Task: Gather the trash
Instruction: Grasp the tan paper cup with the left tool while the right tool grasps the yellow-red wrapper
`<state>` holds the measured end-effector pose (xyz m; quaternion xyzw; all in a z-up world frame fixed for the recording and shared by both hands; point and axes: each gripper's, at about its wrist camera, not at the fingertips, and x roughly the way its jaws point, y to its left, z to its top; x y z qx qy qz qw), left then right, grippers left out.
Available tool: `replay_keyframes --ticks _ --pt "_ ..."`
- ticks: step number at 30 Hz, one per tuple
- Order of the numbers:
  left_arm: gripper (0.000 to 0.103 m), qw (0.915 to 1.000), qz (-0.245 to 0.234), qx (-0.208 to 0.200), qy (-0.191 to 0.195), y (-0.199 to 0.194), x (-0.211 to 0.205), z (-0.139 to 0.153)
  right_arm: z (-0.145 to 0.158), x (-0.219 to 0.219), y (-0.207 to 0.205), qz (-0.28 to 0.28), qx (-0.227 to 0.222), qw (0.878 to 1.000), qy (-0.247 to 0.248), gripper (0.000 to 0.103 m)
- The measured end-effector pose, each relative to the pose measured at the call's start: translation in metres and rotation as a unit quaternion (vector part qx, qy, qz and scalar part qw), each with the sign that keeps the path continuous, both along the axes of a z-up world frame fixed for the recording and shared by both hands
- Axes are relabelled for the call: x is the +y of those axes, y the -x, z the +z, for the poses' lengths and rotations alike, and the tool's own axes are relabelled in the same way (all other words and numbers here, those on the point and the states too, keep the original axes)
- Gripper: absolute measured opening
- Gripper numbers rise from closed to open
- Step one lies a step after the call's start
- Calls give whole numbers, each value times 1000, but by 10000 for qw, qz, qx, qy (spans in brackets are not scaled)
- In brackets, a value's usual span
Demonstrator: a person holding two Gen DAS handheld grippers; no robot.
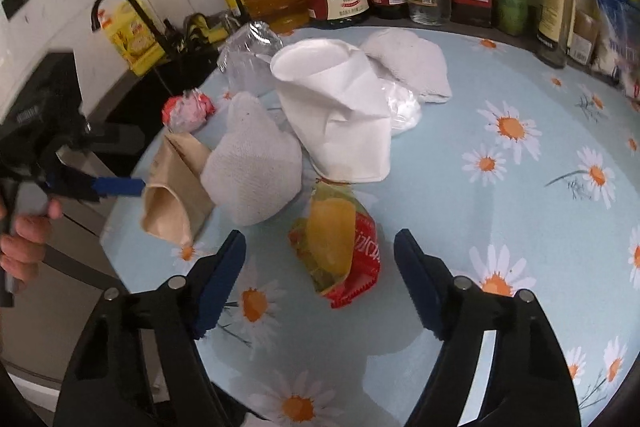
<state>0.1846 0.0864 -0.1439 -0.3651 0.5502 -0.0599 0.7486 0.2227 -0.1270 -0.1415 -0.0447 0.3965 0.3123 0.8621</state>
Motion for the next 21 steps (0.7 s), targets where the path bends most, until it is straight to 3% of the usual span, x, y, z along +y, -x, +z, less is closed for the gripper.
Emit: replay_keyframes --ticks 7,9,12,17,21 --pt "95 9992 -305 133 -205 -13 -11 -2 -8 9 -3 -55 -75 9997 229 74" --pt "90 9986 -381 193 -302 -17 -15 -3 -10 9 -5 -61 -77 9996 252 72" --pt "90 9983 -399 275 -337 -18 -17 -7 -14 12 -7 -69 -88 9994 336 60" --pt "83 9982 -396 306 -322 -17 -17 -13 -17 15 -4 -123 -288 9985 460 55" --pt "65 9980 -520 199 -295 -19 -22 -9 -18 14 -3 -119 -360 9982 467 55"
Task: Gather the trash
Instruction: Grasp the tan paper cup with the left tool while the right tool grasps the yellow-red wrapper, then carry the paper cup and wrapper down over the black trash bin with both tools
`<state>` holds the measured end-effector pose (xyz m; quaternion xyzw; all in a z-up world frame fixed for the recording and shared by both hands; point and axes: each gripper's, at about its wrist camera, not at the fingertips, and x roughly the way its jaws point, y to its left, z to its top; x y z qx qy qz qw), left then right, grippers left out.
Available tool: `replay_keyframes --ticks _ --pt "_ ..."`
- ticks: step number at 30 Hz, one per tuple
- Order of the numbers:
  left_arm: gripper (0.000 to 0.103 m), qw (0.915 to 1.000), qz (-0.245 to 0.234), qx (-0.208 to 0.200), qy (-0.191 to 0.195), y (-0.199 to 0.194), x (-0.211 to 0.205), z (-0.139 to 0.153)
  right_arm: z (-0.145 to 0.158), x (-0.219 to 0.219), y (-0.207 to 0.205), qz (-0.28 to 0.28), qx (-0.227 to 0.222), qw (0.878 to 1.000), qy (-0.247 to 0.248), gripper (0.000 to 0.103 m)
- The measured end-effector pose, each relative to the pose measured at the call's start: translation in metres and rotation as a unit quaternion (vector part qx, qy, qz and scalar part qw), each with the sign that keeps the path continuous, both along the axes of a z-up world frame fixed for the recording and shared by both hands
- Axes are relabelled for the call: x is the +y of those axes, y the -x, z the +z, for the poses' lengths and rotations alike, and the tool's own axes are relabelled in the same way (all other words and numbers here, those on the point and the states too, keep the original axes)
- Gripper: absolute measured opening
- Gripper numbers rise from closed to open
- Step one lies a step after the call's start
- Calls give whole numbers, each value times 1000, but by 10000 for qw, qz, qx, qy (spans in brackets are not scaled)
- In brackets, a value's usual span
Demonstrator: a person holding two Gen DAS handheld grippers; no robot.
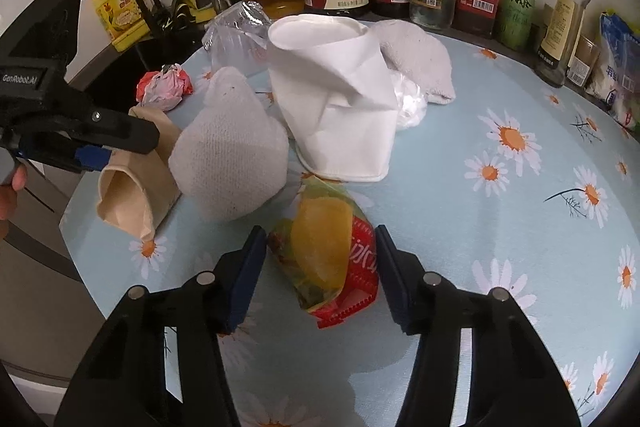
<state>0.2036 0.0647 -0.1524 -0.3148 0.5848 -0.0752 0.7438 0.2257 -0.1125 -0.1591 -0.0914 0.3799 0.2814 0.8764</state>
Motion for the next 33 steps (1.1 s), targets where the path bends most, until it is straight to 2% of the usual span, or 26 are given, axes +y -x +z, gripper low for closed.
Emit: replay_keyframes --ticks 4,16,33 --pt "63 9997 -116 -81 -207 0 -6 5 0 -3 1 -8 14 10000 -59 54" --pt "63 9993 -107 -256 -270 16 -8 18 4 -15 17 -66 54 9996 -264 52" --pt "63 9984 -160 -537 -56 83 -21 35 13 -32 67 31 107 9978 -651 51"
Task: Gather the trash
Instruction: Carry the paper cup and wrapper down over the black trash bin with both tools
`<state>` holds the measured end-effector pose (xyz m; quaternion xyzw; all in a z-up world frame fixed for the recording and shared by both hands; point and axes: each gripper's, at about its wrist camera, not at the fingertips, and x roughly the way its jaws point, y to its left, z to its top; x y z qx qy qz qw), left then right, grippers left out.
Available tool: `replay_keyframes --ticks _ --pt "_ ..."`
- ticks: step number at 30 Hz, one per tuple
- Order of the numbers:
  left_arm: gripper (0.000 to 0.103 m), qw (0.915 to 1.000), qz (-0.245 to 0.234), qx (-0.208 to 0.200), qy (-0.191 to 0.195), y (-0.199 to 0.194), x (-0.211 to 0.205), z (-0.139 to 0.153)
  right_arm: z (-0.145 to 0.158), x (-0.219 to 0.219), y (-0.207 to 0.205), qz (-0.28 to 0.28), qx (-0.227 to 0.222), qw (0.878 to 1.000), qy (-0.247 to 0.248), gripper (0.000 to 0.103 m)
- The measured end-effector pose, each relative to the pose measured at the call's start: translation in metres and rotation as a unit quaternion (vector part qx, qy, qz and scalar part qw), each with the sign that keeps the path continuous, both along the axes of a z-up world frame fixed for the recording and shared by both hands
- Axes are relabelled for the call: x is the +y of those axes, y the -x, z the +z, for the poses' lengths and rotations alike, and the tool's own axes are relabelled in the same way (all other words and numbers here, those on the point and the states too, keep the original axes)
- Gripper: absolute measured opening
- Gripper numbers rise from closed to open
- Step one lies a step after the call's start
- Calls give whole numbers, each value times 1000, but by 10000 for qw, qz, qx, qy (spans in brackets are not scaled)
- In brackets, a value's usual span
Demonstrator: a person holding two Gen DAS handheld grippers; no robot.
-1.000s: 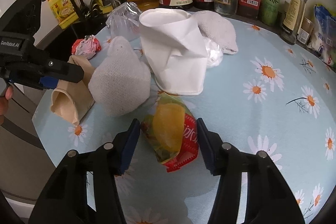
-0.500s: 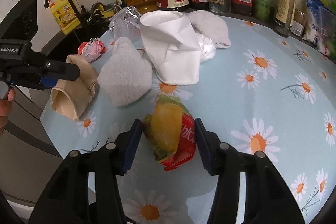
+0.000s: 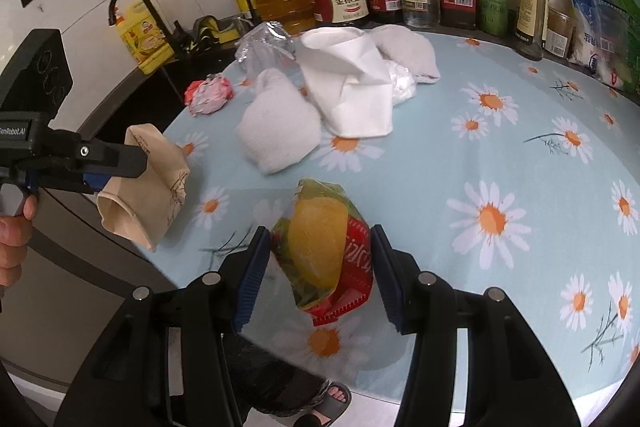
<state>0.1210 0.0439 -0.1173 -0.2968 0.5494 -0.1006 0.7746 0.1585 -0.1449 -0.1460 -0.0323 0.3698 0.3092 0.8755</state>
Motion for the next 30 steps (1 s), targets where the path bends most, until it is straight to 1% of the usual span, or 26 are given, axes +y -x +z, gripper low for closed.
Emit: replay_keyframes --ticks 3,8,15,19,22,28,30 --pt "63 10000 -24 -31 0 17 -2 0 1 -2 13 62 24 9999 -135 52" --pt "63 9999 -74 -67 -131 47 -8 -2 2 1 37 185 72 9995 -228 51" --pt "63 9996 -110 11 -269 83 -11 -14 -5 10 66 393 211 9985 -325 52" --pt "63 9993 -97 125 -332 101 -7 -29 -16 17 79 498 383 9975 -332 52" --pt "63 9988 -71 222 -423 111 -4 -42 -30 23 87 548 574 9964 -290 52" --pt "63 9968 -126 435 -666 126 0 -82 -59 32 90 532 947 9939 -167 52" --pt "63 9966 -178 469 -653 128 0 -93 -71 34 91 509 1110 9924 -164 52"
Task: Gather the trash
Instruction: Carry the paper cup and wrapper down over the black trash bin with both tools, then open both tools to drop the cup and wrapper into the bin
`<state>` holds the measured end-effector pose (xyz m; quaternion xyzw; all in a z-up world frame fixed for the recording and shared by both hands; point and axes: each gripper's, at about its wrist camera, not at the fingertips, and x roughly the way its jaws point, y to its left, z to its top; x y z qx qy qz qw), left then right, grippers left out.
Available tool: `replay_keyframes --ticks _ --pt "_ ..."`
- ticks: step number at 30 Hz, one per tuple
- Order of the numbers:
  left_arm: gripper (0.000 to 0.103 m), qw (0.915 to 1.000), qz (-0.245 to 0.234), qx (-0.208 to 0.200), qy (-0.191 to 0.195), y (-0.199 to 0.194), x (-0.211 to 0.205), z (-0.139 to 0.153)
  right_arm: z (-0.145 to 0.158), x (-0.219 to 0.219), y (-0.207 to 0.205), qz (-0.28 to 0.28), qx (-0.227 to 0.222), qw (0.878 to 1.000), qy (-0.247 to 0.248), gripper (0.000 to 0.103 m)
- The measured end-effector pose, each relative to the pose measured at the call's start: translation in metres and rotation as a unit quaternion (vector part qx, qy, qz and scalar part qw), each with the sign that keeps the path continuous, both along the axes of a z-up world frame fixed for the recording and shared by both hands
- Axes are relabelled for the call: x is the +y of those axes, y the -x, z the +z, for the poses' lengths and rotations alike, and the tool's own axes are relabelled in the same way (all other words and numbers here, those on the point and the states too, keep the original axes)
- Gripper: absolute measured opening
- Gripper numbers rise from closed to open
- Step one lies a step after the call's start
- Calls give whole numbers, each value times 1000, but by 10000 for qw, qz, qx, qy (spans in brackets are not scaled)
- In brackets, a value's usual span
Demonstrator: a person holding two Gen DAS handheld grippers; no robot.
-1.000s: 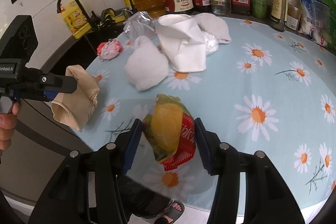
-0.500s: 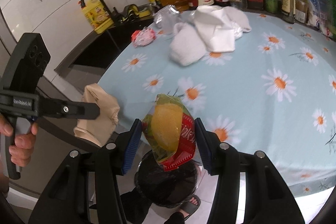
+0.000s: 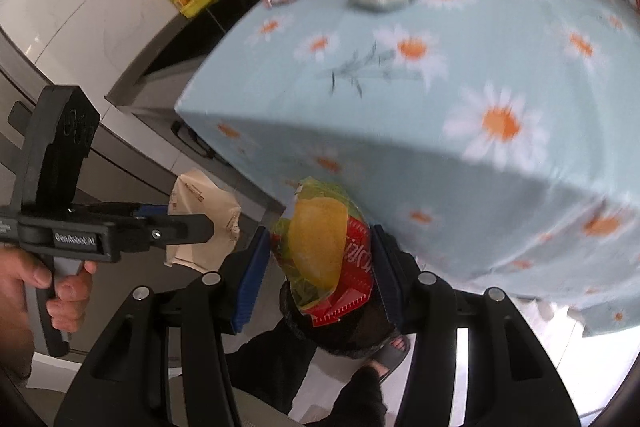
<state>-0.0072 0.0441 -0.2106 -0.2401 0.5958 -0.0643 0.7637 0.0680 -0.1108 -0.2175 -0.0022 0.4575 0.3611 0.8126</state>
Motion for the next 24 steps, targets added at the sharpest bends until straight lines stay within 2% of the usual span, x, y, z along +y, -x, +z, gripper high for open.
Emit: replay_keyframes --ticks 5,7,13,17,19,24 --pt "63 9992 -16 373 112 8 0 -41 -37 8 2 -100 408 9990 176 52" --pt "63 9987 -132 479 71 12 -4 -56 -53 10 1 -125 598 9979 205 52" --pt "63 9969 -139 707 302 18 -3 -96 -90 14 -5 -365 1130 9927 201 52" --pt "63 9944 122 834 643 23 7 -127 -124 10 -14 -654 1813 9813 -24 52" --pt "63 9921 242 965 761 22 10 -147 -136 12 -16 -753 2022 9764 -49 52" --pt "63 9890 409 1123 869 18 16 -175 -164 13 -25 -1058 2428 9642 -123 52"
